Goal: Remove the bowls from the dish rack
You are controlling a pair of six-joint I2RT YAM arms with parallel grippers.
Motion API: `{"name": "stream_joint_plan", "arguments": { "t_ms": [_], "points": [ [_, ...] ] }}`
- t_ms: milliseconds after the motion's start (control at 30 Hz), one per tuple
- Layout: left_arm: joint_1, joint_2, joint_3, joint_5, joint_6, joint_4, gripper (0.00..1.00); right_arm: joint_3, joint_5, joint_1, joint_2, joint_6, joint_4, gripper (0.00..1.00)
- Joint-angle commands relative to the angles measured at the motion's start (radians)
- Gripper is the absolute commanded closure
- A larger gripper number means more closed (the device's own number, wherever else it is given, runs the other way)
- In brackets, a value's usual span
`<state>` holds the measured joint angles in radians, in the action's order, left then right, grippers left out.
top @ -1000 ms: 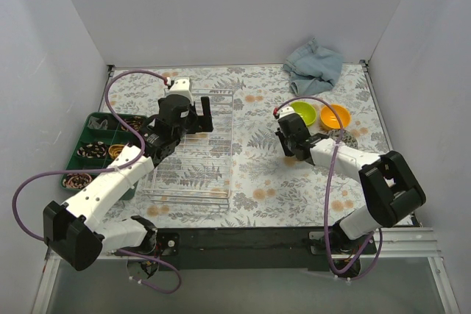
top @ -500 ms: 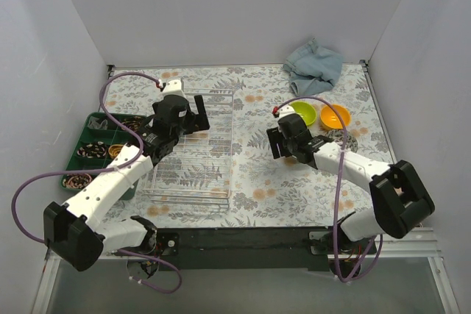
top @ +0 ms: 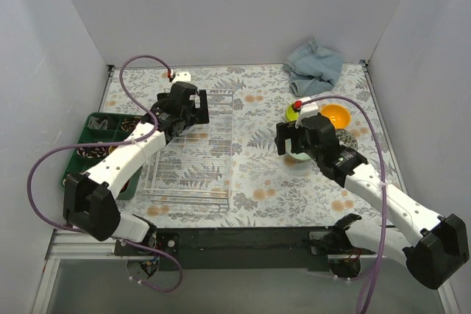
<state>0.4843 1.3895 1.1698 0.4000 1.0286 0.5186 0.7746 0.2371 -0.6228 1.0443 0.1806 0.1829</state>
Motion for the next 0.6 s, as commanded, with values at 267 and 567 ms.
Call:
{"name": "stream_joint_plan", "arguments": {
  "t_ms": [267,567],
  "points": [
    [0.025,0.207,0.215,0.175,-0.211,0.126,0.02,-0.084,0.062,-0.003,-0.204,-0.010,0.059,0.01],
    [0.057,0.390,0.304,0.306,-0.211,0.189,0.02,-0.110,0.056,-0.003,-0.254,-0.049,0.086,0.01]
  ]
}}
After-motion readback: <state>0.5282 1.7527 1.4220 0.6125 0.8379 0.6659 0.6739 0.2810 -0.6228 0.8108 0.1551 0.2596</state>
